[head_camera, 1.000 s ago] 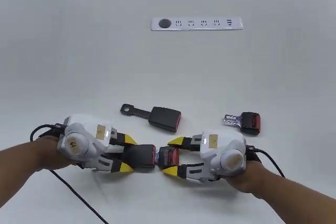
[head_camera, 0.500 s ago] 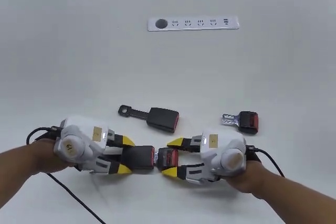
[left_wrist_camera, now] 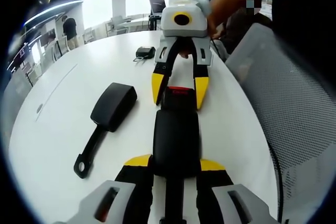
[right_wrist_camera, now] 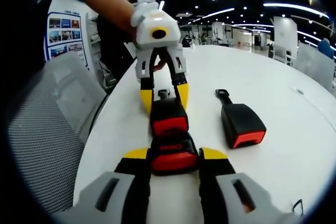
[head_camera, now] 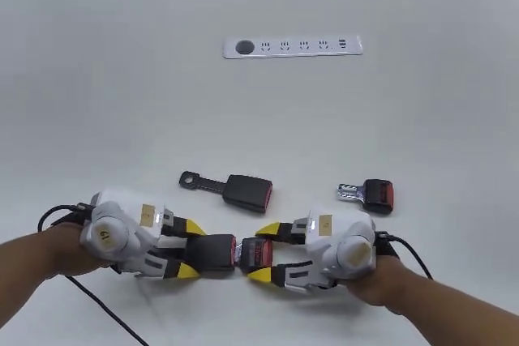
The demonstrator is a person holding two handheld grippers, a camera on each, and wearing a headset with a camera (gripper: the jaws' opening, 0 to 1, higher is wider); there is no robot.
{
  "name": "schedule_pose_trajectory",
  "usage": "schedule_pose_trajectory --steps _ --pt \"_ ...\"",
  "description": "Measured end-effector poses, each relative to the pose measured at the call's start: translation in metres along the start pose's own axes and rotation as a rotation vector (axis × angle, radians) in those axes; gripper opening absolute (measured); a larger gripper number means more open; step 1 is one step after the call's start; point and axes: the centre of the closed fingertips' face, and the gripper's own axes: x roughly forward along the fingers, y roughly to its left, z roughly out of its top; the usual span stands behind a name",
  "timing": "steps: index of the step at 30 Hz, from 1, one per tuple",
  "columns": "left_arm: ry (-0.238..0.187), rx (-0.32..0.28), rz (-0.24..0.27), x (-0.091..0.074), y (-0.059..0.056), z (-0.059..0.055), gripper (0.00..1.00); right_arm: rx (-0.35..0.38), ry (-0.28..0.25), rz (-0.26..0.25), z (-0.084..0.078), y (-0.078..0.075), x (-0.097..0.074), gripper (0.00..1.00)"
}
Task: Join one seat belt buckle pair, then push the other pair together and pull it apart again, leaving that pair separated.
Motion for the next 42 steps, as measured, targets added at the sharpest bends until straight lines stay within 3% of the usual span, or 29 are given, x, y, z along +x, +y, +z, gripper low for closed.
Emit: schedule_pose_trajectory --steps 3,5,8,9,10,12,13,15,18,21,26,30,33,35,42 --pt "0.004 -0.075 -0.008 -0.001 0.000 0.000 0.32 -0.018 0.016 -0.007 0.001 0.002 0.000 0.37" --pt "0.052 0.015 0.000 0.000 -0.001 0.001 0.33 -0.024 0.034 -0.011 0.002 0.003 0.002 0.37" --pt "0.096 -0.003 0.006 0.002 -0.003 0.002 0.35 -0.008 0.061 -0.015 0.002 0.004 0.002 0.39" --pt "0.126 -0.012 -0.013 0.002 -0.008 0.002 0.39 0.008 0.063 -0.004 0.003 0.008 0.001 0.45" --pt "0.147 -0.027 -0.042 0.001 -0.016 0.003 0.47 0.077 0.039 0.011 0.007 0.014 0.000 0.53" --pt "0.145 -0.031 -0.033 0.003 -0.021 0.005 0.63 0.064 0.018 -0.022 0.012 0.012 -0.004 0.75" --pt "0.133 -0.063 -0.012 0.002 -0.021 0.006 0.69 0.070 0.016 -0.049 0.013 0.009 -0.007 0.78" --pt "0.112 -0.095 0.021 -0.004 -0.019 0.008 0.70 0.096 0.003 -0.058 0.014 0.010 -0.013 0.78" --pt "0.072 -0.158 0.055 -0.013 -0.018 0.014 0.75 0.067 0.003 -0.090 0.016 0.010 -0.024 0.80" --pt "0.031 -0.167 0.085 -0.022 -0.014 0.024 0.82 0.058 -0.004 -0.127 0.017 0.006 -0.037 0.83" --pt "0.013 -0.156 0.103 -0.028 -0.009 0.037 0.80 0.077 -0.040 -0.203 0.018 -0.012 -0.071 0.83" --pt "0.013 -0.125 0.111 -0.029 0.001 0.047 0.80 0.085 -0.040 -0.262 0.009 -0.033 -0.104 0.83" --pt "0.030 -0.093 0.129 -0.030 0.013 0.050 0.79 0.081 -0.016 -0.263 -0.003 -0.044 -0.124 0.83" --pt "0.034 -0.084 0.126 -0.029 0.021 0.053 0.79 0.055 0.040 -0.278 -0.017 -0.055 -0.138 0.82" --pt "0.045 -0.033 0.144 -0.030 0.050 0.068 0.77 0.078 0.067 -0.288 -0.039 -0.087 -0.173 0.81"
